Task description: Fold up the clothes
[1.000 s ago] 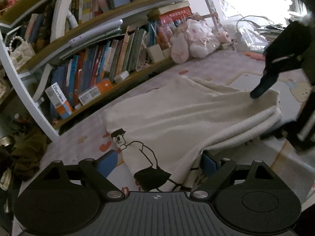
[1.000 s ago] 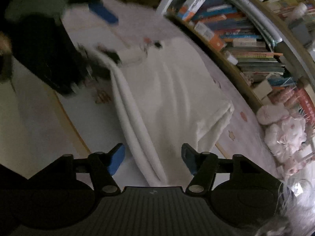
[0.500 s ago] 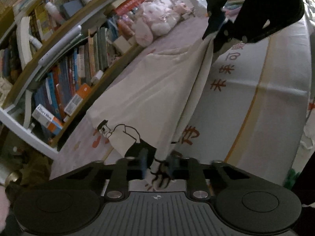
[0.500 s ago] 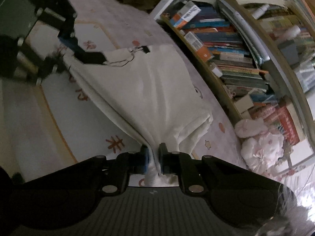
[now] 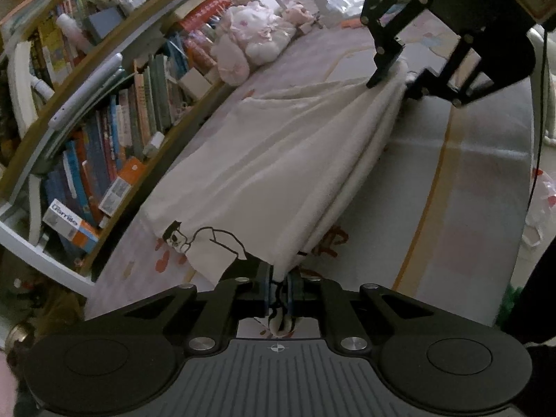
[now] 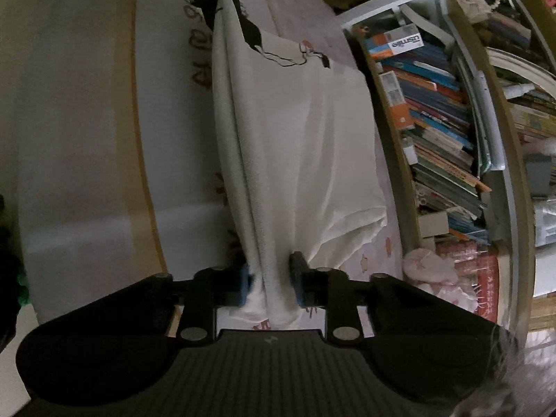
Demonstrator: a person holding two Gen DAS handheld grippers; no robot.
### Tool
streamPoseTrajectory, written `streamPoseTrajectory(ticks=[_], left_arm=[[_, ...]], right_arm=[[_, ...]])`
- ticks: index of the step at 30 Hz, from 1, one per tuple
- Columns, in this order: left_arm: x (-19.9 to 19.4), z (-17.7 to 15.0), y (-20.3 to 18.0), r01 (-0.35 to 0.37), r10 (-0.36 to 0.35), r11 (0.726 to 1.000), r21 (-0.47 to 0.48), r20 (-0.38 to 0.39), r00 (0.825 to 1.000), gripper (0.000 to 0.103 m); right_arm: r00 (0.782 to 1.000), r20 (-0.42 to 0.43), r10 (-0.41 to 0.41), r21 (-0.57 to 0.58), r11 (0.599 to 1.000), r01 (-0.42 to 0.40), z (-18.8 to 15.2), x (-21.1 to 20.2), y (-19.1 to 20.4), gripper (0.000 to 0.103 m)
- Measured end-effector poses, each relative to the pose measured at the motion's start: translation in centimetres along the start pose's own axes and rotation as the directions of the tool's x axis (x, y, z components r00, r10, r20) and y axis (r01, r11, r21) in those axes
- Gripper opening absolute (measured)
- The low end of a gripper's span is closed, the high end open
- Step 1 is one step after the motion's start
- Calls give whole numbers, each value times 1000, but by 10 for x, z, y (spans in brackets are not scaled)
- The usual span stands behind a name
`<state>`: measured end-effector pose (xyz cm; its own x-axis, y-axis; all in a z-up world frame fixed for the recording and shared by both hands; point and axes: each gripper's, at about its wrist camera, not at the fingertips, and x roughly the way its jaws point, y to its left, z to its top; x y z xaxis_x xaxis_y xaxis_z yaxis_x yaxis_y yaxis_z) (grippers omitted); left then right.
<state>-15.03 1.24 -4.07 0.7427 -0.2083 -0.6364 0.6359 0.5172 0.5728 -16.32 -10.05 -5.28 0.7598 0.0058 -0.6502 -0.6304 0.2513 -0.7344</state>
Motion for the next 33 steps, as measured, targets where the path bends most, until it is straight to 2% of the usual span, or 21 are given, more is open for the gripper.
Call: streamPoseTrajectory(ticks=[4, 10, 17, 21, 24, 29, 33], left_arm=[[-5, -2, 1, 37, -37, 999, 9, -6, 999, 6], [-30, -4, 3, 130, -130, 992, 3, 5, 992, 6], [-80, -6, 2, 276, -275, 961, -27, 32, 961, 6], [-98, -5, 4, 314, -313, 949, -37, 41, 949, 6], [-103, 2, 13, 302, -300, 953, -23, 52, 952, 6], [-109, 24, 44, 234, -232, 972, -11, 99, 968, 6], [-109, 42, 69, 160, -157, 987, -12, 136, 978, 6]], right_arm=[[1000, -9, 25, 23, 999, -25, 2, -4, -7, 14], [993, -5, 119, 116, 986, -117, 0, -33, -18, 14], [966, 26, 259, 229, 939, -258, -9, -84, -23, 14], [952, 52, 302, 274, 912, -304, -14, -108, -24, 14], [957, 61, 283, 283, 915, -288, -11, -117, -30, 14], [979, 105, 175, 285, 938, -198, -6, -125, -67, 13], [984, 153, 93, 290, 948, -134, -5, -125, -103, 11]])
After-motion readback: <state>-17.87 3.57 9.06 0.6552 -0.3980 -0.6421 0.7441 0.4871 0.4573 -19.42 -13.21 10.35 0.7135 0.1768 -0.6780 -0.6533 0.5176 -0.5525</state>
